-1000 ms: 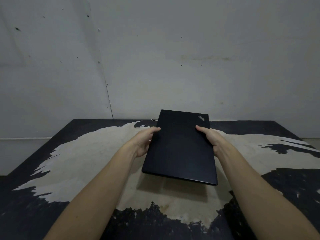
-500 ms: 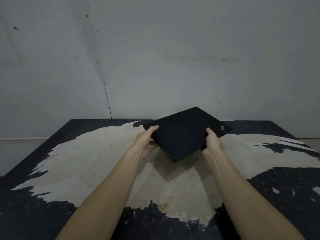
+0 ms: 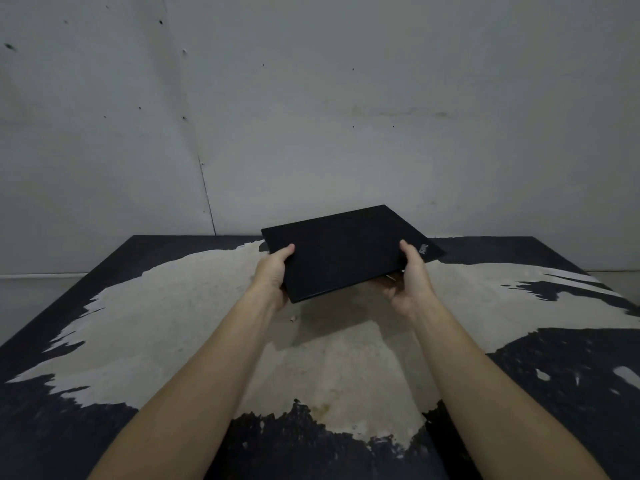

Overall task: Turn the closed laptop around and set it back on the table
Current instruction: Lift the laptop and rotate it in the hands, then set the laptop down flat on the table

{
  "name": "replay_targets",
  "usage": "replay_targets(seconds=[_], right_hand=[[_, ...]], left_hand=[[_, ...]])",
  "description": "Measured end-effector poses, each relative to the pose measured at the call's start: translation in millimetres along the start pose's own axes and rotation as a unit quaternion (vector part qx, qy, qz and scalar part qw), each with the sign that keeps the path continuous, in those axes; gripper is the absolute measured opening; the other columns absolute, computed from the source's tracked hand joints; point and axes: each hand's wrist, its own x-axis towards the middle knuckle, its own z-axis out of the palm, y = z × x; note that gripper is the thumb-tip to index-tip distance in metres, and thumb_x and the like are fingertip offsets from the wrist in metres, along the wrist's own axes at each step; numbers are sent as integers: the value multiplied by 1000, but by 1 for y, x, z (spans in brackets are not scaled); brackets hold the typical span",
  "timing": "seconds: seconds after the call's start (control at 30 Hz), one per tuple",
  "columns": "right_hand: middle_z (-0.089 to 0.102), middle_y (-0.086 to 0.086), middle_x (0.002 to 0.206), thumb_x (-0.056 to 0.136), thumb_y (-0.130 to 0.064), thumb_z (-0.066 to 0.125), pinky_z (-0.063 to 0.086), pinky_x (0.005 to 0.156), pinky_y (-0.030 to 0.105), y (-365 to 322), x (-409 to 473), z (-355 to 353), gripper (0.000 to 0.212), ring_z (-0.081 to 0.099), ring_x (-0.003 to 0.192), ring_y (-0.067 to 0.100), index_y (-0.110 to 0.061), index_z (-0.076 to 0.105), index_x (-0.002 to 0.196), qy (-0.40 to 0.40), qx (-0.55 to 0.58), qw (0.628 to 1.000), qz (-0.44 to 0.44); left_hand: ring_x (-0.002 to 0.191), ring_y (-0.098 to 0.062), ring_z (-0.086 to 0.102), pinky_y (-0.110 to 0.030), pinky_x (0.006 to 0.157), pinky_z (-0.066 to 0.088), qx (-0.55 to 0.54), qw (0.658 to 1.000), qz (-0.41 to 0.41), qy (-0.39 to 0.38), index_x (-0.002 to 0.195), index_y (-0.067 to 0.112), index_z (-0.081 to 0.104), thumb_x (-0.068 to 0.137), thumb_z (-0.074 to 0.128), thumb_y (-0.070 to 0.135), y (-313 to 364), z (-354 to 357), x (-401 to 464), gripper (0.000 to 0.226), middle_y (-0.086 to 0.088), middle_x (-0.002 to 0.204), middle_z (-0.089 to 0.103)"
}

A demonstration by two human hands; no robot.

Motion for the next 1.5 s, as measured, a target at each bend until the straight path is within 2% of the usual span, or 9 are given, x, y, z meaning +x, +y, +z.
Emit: replay_targets(seconds=[0.1,0.23,0.4,0.57,0.73,0.87,1.0,1.13,1.5], right_hand=[[74,15,116,95,-70,46,57,88,52,-16,7,-27,65,73,98,38,-18,67,127,-52,-2,998,42],[77,18,119,88,-82,45,57,88,50,-37,20,-50,85,74,103,35,-8,72,121,-52,-14,995,80],[80,5,113,94,-70,52,58,79,37,-50,17,-42,59,78,92,25,-21,79,115,-112,-237,961,91],[82,9,104,96,-34,72,62,88,48,-35,25,-39,34,79,93,29,-12,74,122,-83,-336,938,14],[79,8,115,87,-27,84,63,86,40,-18,32,-46,46,78,100,25,-11,67,127,-91,-385,916,-66],[78,4,113,81,-24,89,60,59,25,-13,26,-50,51,77,94,21,-14,65,124,-81,-398,910,-80],[75,6,104,81,-27,89,51,41,23,-5,27,-53,48,74,82,23,-13,65,120,-63,-443,892,-63],[74,7,100,81,-26,90,48,39,20,-4,28,-55,49,72,78,21,-9,65,120,-52,-448,891,-56],[76,10,100,79,-25,91,51,41,24,-2,34,-66,46,72,76,24,-10,67,116,-37,-466,883,-41]], left_hand=[[83,-29,74,-35,55,59,16,1000,-4,-8,122,10,67,96,67,26,12,-16,1,30,-11,100,77],[71,-27,73,-32,47,58,51,998,-17,-20,104,12,68,97,66,26,17,-34,1,16,-8,79,78],[51,-23,74,-30,39,55,90,995,-31,-31,98,9,68,97,66,26,16,-46,2,17,-8,65,77],[62,-22,76,-30,47,59,134,990,27,-37,115,8,70,96,69,21,19,-46,3,23,-8,81,80],[73,-21,77,-31,52,59,168,983,65,-34,133,14,58,95,71,19,15,-48,8,40,-13,110,76],[76,-20,71,-25,44,55,186,980,65,-21,140,13,51,97,68,15,4,-49,9,46,-5,100,71],[76,-15,65,-21,40,50,233,970,65,1,153,14,36,98,69,16,-7,-54,15,65,2,95,63],[74,-16,63,-19,35,47,253,965,64,9,147,18,32,97,70,18,-9,-57,22,62,0,93,62],[78,-16,65,-28,59,51,285,953,96,30,137,6,52,91,76,14,-28,-62,38,52,-6,105,66]])
